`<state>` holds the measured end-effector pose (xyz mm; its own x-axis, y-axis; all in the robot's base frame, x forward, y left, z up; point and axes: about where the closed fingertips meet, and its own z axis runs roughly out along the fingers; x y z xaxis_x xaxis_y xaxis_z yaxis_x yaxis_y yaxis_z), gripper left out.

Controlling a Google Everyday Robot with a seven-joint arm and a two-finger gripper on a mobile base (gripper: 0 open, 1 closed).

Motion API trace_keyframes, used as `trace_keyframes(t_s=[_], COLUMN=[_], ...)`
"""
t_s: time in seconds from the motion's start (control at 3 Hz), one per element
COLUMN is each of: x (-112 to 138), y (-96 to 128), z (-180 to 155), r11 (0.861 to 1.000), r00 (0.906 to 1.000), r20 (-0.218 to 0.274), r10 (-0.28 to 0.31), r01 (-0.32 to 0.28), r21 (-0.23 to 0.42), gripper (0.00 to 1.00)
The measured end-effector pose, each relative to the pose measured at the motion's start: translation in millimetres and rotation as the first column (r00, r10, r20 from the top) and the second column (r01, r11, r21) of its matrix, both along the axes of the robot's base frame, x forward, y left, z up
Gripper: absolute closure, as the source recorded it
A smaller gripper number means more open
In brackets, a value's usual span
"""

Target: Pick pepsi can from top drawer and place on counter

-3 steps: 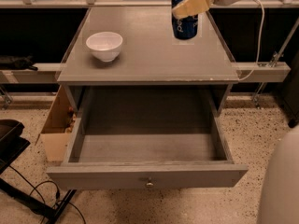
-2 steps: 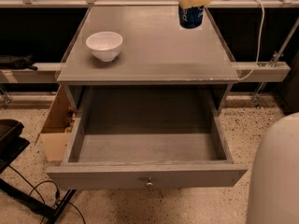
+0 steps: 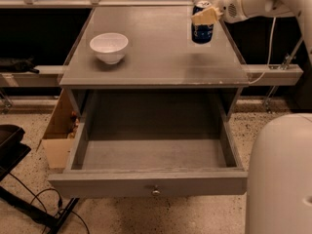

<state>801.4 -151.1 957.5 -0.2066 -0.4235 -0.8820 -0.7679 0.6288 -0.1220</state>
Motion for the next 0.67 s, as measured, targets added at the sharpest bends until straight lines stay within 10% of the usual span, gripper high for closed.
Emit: trace_keyframes(t_s=[0.67], x=[22.2], y=[-13.6], z=[-74.5], r11=[0.997], r00=[0.9976], r20=[-0.054], r10=[-0.042], r01=[0.046], r21=[0.058], gripper=[1.00])
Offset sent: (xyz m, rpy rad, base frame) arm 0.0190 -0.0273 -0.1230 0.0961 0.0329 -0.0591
